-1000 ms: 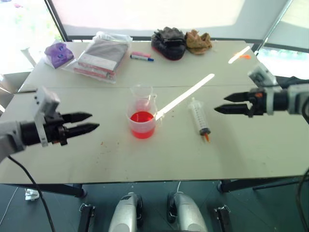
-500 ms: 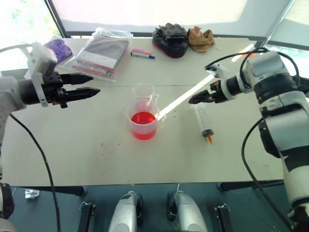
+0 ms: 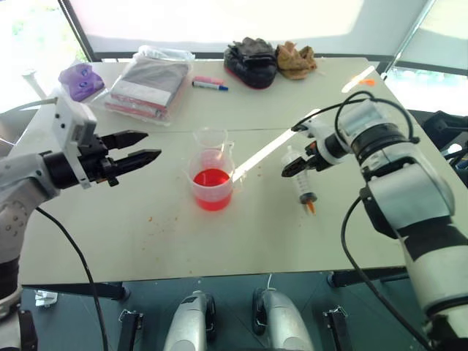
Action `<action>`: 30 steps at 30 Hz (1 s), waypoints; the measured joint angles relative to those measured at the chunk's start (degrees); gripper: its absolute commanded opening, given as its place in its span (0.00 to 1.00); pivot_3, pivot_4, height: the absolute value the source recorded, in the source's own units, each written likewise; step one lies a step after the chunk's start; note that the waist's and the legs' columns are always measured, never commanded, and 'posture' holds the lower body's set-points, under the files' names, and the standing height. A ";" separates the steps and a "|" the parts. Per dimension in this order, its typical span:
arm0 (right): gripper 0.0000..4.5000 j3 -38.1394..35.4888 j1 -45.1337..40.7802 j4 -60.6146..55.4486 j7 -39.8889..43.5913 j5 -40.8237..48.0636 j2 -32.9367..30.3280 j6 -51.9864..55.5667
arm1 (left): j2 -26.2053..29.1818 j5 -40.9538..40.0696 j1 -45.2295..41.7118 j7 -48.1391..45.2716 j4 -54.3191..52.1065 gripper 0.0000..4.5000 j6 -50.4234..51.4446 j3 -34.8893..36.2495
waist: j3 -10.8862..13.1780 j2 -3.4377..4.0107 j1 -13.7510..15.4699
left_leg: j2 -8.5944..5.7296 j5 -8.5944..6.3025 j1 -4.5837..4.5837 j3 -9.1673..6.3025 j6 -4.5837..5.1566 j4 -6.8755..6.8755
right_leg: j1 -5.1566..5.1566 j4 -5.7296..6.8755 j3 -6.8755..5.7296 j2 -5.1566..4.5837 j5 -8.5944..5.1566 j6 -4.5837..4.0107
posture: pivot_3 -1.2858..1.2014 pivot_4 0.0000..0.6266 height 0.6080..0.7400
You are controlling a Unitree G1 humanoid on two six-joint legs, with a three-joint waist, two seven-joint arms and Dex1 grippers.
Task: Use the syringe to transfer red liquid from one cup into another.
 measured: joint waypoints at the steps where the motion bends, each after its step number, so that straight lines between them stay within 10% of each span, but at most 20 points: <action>1: 1.00 -1.44 0.01 0.45 -1.34 -0.04 0.43 -0.51 | -0.15 -0.04 0.59 0.52 -0.51 0.57 0.14 0.06 | -0.02 -0.03 0.01 | 0.00 0.00 0.06 0.00 0.00 0.00 | 0.06 -0.01 0.00 0.00 0.00 0.00 | 0.52 0.24 1.00; 5: 0.81 -4.72 0.62 1.19 -5.91 -0.66 2.00 -1.64 | -1.02 -0.24 1.72 2.09 -1.19 0.57 0.25 0.07 | -0.04 -0.07 -0.02 | 0.01 -0.04 0.74 0.00 0.03 -0.07 | 0.64 -0.07 0.00 0.01 -0.01 -0.01 | 0.52 0.24 1.00; 10: 0.33 -8.81 1.76 1.48 -9.43 -1.19 2.53 -2.69 | -1.26 -0.24 1.94 3.42 -1.70 0.57 0.23 0.07 | -0.07 -0.09 -0.23 | 0.04 -0.24 0.96 -0.03 0.35 -0.09 | 0.82 -0.04 0.01 0.01 -0.01 -0.03 | 0.52 0.24 1.00; 18: 0.33 -11.58 2.13 1.07 -9.72 -2.06 2.63 -1.17 | -1.24 -0.20 1.90 3.57 -1.48 0.57 0.19 0.04 | -0.12 -0.15 -0.12 | 0.05 -0.23 0.98 -0.05 0.34 -0.07 | 0.84 -0.03 0.00 0.02 -0.01 -0.04 | 0.52 0.24 1.00; 30: 0.33 -34.77 -12.28 -14.84 -20.25 12.18 -4.02 -6.52 | 4.28 4.20 -14.01 -3.90 15.06 0.57 -3.40 -4.05 | 0.03 0.03 0.13 | 0.03 -0.23 0.88 0.01 0.32 -0.24 | 0.68 -0.11 0.02 0.12 0.00 -0.05 | 0.52 0.24 1.00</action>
